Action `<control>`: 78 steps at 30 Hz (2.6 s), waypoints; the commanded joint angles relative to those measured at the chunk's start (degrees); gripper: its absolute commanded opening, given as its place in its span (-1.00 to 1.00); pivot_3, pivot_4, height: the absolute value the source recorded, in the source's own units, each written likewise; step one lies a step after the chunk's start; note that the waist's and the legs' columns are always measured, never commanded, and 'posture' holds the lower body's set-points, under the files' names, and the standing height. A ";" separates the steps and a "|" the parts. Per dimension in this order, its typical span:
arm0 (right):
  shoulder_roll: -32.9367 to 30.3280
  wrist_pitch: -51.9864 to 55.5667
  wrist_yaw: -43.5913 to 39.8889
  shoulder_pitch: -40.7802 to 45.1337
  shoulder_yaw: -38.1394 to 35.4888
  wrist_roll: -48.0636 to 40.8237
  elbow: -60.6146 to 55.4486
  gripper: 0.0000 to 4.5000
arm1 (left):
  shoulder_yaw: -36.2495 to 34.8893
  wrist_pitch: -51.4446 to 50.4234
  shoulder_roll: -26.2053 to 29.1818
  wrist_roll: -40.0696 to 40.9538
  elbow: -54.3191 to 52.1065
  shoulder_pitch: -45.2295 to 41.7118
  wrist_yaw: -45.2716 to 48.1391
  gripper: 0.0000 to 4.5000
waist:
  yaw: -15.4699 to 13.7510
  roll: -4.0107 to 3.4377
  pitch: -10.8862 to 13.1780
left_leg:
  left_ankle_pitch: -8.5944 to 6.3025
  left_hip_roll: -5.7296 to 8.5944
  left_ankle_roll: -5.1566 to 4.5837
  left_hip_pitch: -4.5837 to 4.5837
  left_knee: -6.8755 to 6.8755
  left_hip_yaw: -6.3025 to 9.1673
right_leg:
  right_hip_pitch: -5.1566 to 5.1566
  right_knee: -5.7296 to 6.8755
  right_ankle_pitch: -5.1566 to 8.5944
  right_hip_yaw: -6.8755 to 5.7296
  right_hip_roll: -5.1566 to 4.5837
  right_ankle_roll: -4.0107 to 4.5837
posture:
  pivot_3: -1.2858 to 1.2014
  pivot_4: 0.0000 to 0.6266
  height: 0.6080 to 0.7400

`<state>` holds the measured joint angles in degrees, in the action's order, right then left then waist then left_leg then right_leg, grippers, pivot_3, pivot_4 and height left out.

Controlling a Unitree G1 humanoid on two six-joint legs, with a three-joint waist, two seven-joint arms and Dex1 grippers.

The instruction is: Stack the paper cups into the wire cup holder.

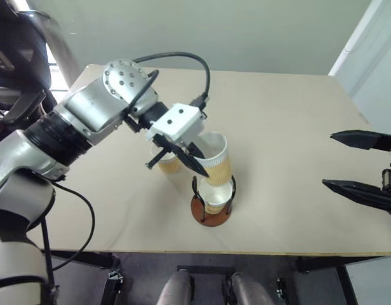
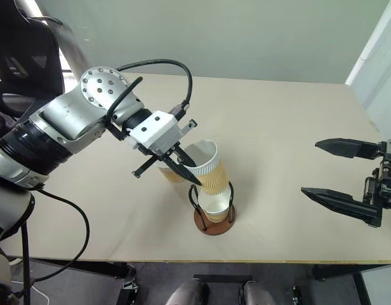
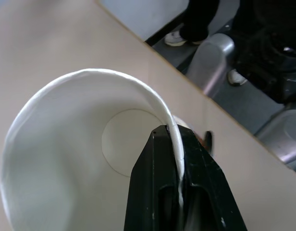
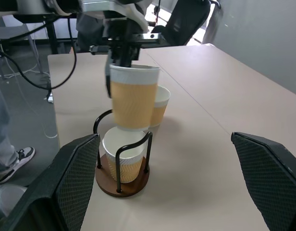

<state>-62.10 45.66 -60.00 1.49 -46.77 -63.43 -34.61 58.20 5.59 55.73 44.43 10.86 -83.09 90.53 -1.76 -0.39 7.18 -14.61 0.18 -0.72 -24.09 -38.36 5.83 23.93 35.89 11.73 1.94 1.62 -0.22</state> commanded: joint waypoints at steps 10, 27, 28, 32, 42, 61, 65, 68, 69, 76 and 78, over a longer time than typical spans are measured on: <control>-0.36 -0.31 1.74 -0.84 -3.88 -1.88 -1.79 1.00 | 1.91 5.11 -6.60 -6.20 7.47 -1.23 1.97 -0.98 | -0.09 -0.01 0.00 | -0.01 0.00 -0.08 0.00 -0.33 -0.03 | -0.09 0.06 -0.08 0.03 -0.01 -0.10 | 0.03 -0.52 1.00; 0.29 -0.90 2.90 -3.53 -4.41 -1.20 -3.01 1.00 | 3.66 5.87 -7.48 -6.20 6.88 -1.34 1.97 -0.98 | -0.13 -0.01 0.00 | -0.03 0.03 -0.13 -0.06 -0.40 -0.09 | -0.09 0.03 -0.09 0.06 -0.01 -0.22 | 0.03 -0.52 1.00; 0.29 -0.92 3.02 -3.50 -4.36 -1.23 -3.04 1.00 | 3.94 5.97 -7.52 -6.55 7.02 -1.31 1.97 -0.98 | -0.13 -0.01 0.00 | -0.03 0.03 -0.13 -0.06 -0.42 -0.09 | -0.09 0.03 -0.09 0.06 -0.01 -0.23 | 0.03 -0.52 1.00; 0.25 -0.87 3.09 -3.64 -4.40 -1.15 -3.13 1.00 | 4.41 6.47 -7.74 -7.24 7.81 -1.26 1.97 -0.80 | -0.13 -0.01 0.00 | -0.04 0.02 -0.14 -0.06 -0.46 -0.09 | -0.09 0.03 -0.10 0.07 -0.01 -0.24 | 0.03 -0.52 1.00; 0.08 -1.29 3.01 -3.54 -3.46 -0.40 -2.70 1.00 | -1.34 6.30 -11.03 -7.67 10.28 0.26 1.97 0.64 | -0.16 -0.01 0.00 | -0.12 0.03 -0.26 -0.18 -0.71 -0.10 | -0.10 0.03 -0.15 0.08 -0.01 -0.32 | 0.03 -0.52 1.00; -4.76 -6.51 -11.57 -10.69 -4.33 15.29 5.32 1.00 | -20.10 6.00 -2.61 -27.99 33.17 8.81 1.97 0.99 | -0.24 -0.15 -0.06 | -0.15 0.03 -0.33 -0.15 -0.67 -0.12 | -0.04 0.05 -0.14 0.13 -0.06 -0.25 | 0.03 -0.52 1.00; -5.87 -7.34 -12.65 -8.22 -2.47 16.09 6.90 1.00 | -21.88 7.13 -5.64 -30.58 35.46 10.80 1.97 0.99 | -0.64 -0.15 -0.06 | -0.10 0.10 -0.42 -0.23 -0.76 -0.10 | -0.03 0.05 -0.18 0.13 -0.10 -0.28 | 0.03 -0.52 1.00; -5.86 -7.35 -13.12 -7.58 -2.14 16.56 7.18 1.00 | -22.71 8.18 -7.26 -32.34 36.79 11.50 1.97 0.99 | -0.56 -0.15 -0.06 | -0.10 0.12 -0.44 -0.21 -0.76 -0.13 | -0.05 0.05 -0.19 0.13 -0.12 -0.29 | 0.03 -0.52 1.00; -5.79 -7.30 -13.20 -7.48 -2.17 16.67 7.15 1.00 | -23.27 8.39 -8.15 -33.02 37.43 11.58 1.97 0.99 | -0.51 -0.15 -0.05 | -0.10 0.12 -0.44 -0.19 -0.74 -0.14 | -0.04 0.05 -0.19 0.13 -0.12 -0.29 | 0.03 -0.52 1.00; -5.51 -6.17 -13.41 -7.85 -3.49 16.75 5.87 1.00 | -23.44 12.42 -10.91 -39.08 40.41 13.45 1.97 0.92 | -0.43 -0.15 -0.06 | -0.10 0.11 -0.44 -0.17 -0.69 -0.19 | -0.03 0.05 -0.19 0.13 -0.12 -0.30 | 0.03 -0.52 1.00; -5.47 -5.91 -13.46 -8.06 -3.77 16.84 5.63 1.00 | -24.86 13.25 -12.46 -40.97 42.55 13.29 1.16 0.74 | -0.53 -0.15 -0.06 | -0.10 0.11 -0.44 -0.18 -0.70 -0.19 | -0.03 0.05 -0.18 0.13 -0.12 -0.30 | 0.03 -0.52 1.00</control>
<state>-67.32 39.51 -73.11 -6.60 -48.20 -46.91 -27.80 35.86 17.27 43.83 4.95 52.39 -69.25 90.65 -2.28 -0.54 7.13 -14.71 0.29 -1.17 -24.27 -39.08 5.65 23.89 35.94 11.55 2.06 1.50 -0.53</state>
